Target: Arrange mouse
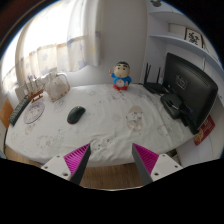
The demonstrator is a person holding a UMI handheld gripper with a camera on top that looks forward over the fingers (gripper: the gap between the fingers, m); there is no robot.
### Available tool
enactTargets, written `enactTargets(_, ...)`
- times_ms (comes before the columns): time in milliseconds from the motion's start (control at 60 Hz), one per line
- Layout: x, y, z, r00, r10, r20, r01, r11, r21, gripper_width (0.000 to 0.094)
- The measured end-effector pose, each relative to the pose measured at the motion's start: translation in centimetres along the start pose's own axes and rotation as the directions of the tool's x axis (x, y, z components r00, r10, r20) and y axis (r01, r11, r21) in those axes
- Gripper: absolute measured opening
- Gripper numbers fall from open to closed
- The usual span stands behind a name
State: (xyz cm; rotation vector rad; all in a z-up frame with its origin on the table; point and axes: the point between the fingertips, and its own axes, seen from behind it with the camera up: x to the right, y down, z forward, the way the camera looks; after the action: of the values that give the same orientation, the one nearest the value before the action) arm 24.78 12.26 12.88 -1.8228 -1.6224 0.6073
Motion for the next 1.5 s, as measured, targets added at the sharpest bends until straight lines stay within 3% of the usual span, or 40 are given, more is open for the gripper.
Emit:
enactTargets(317,-10.0,0.4,2.7,0.981,-0.113,0.156,0.11,0.994,0.028,0.086)
enactTargets(533,-17.2,0.7,4.6,0.951,-0.162,0.265,0.143,0.986,0.091,0.0854)
enactTargets(817,-19.3,-1.7,12.2,0.973,-0.113,0.199,0.077,0.981,0.177,0.0855)
enactTargets(1500,-22.6,-10.0,27.0,0.988,-0.027,0.149,-0.001,0.983,0.183,0.0855)
